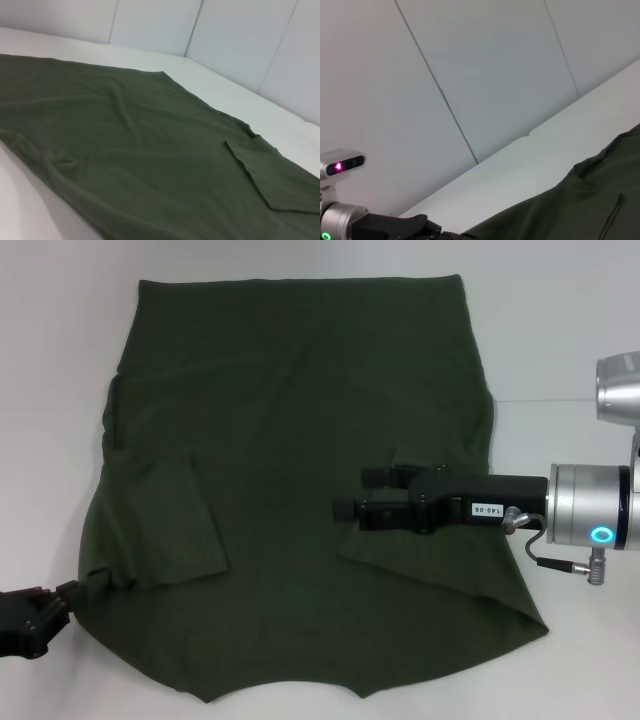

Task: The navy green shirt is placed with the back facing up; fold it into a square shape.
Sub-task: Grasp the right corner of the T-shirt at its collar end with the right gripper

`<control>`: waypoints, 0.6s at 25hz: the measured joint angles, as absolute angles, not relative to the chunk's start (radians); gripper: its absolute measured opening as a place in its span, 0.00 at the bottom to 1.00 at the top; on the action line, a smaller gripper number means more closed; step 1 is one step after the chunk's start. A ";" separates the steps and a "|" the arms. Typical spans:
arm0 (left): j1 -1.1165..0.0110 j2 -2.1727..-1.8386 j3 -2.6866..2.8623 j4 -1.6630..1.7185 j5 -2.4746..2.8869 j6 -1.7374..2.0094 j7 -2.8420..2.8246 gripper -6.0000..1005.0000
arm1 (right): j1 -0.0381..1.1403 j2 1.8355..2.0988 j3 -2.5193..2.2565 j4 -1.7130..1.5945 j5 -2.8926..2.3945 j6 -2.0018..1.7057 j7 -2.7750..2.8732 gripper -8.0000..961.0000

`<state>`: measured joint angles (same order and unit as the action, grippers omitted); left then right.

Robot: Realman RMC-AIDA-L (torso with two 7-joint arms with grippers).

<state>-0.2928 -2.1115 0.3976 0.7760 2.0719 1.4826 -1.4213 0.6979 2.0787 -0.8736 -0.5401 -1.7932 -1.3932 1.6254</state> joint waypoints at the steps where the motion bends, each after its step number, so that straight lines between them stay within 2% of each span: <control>1: -0.291 -2.111 0.396 0.775 2.070 1.484 -1.421 0.05 | 0.697 2.077 -0.871 -0.540 -1.793 -1.394 1.626 0.96; 9: -0.290 -2.113 0.395 0.771 2.066 1.495 -1.419 0.05 | 0.694 2.072 -0.867 -0.541 -1.802 -1.389 1.665 0.96; 15: -0.292 -2.117 0.394 0.771 2.063 1.496 -1.419 0.05 | 0.662 2.038 -0.876 -0.598 -1.890 -1.392 1.940 0.96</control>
